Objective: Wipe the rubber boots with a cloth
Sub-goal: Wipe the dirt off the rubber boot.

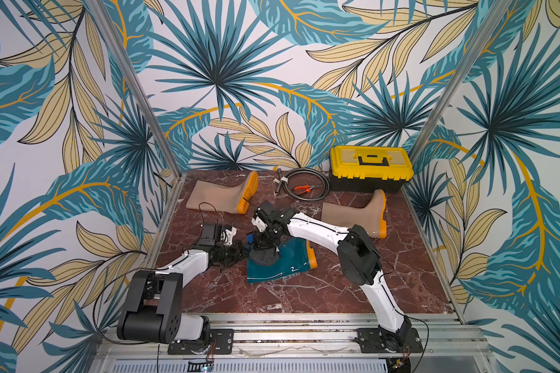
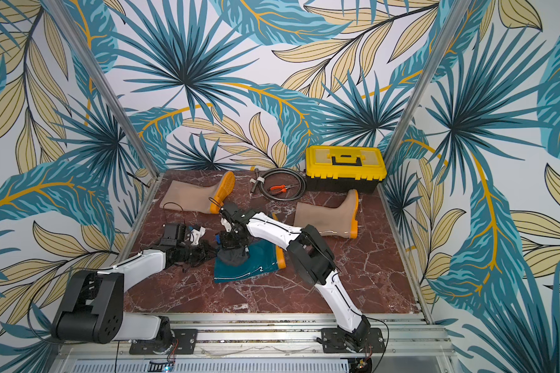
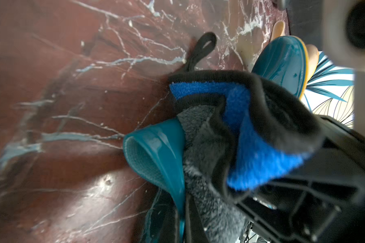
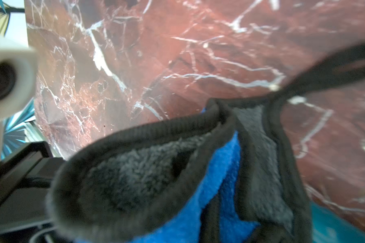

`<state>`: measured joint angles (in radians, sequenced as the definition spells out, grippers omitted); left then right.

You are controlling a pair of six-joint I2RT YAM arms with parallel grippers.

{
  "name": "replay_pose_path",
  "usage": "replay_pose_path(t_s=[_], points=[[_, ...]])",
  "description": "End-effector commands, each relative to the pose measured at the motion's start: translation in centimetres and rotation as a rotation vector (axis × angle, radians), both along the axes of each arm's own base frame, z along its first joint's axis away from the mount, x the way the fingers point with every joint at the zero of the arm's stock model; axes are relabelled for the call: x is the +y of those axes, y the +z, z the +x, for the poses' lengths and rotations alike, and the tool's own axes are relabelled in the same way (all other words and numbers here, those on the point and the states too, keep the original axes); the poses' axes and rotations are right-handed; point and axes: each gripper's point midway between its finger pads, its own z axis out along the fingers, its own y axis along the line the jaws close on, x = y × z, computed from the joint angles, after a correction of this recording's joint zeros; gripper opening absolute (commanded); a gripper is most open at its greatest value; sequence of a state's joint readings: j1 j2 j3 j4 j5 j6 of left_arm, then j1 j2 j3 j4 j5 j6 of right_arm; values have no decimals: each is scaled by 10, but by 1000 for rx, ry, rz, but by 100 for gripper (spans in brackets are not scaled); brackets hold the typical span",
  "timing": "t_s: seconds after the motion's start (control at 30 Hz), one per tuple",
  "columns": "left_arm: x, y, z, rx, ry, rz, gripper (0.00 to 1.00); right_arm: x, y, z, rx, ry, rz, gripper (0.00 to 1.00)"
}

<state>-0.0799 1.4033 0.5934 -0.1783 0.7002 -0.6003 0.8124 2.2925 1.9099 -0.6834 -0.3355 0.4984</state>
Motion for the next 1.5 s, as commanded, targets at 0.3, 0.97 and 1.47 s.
replay_pose_path(t_s=[0.3, 0.97, 1.47], points=[[-14, 23, 9, -89, -50, -78, 0, -247, 10, 49, -163, -30, -783, 0], [-22, 24, -1, -46, -82, -140, 0, -151, 12, 29, -184, 223, -648, 0], [-20, 20, 4, -36, -59, -122, 0, -126, 76, 39, -281, 119, -436, 0]])
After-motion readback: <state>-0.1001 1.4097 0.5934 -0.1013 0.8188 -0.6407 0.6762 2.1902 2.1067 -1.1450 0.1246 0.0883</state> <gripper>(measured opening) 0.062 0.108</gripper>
